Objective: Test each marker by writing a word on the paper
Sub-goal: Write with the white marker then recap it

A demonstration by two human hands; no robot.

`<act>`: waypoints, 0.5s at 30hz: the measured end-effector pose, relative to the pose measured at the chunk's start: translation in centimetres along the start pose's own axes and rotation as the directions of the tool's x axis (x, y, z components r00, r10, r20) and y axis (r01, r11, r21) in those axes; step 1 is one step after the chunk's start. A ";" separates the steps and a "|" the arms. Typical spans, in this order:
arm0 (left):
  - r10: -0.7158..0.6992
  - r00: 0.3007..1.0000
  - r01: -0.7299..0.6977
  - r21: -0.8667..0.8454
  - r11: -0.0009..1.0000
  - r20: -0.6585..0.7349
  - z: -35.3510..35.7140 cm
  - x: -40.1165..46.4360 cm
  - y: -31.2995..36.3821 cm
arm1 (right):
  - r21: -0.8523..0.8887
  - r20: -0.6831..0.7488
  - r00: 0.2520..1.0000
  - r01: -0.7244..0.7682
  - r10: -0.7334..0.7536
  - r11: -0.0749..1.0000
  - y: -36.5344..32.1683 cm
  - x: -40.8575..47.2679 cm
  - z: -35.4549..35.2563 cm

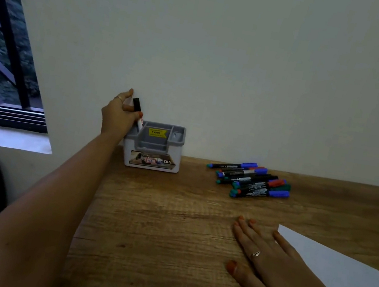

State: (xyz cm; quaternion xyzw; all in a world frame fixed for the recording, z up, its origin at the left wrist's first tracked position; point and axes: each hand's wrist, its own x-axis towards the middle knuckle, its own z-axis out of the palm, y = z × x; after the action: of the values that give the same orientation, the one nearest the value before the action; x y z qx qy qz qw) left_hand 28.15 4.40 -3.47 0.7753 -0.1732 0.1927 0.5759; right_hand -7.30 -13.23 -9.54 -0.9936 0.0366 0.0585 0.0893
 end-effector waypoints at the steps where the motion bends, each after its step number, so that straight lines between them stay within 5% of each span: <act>1: -0.017 1.000 0.017 0.009 1.000 -0.005 0.0 0.0 0.0 | -0.001 0.000 1.000 0.000 0.000 1.000 0.0 0.0 0.0; 10: -0.149 0.989 0.151 0.101 0.983 -0.023 -0.2 0.2 0.5 | 0.004 -0.014 1.000 0.005 -0.005 1.000 0.1 0.0 0.2; 15: -0.020 0.995 0.027 0.073 0.997 -0.098 -0.9 -0.5 1.1 | -0.007 -0.028 1.000 0.013 -0.014 1.000 0.4 -0.1 0.4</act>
State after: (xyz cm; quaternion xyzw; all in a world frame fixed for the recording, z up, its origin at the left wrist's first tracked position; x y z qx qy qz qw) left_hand 27.06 4.96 -2.61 0.7877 -0.1286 0.2300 0.5568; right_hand -7.51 -13.52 -10.03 -0.9949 0.0310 0.0439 0.0857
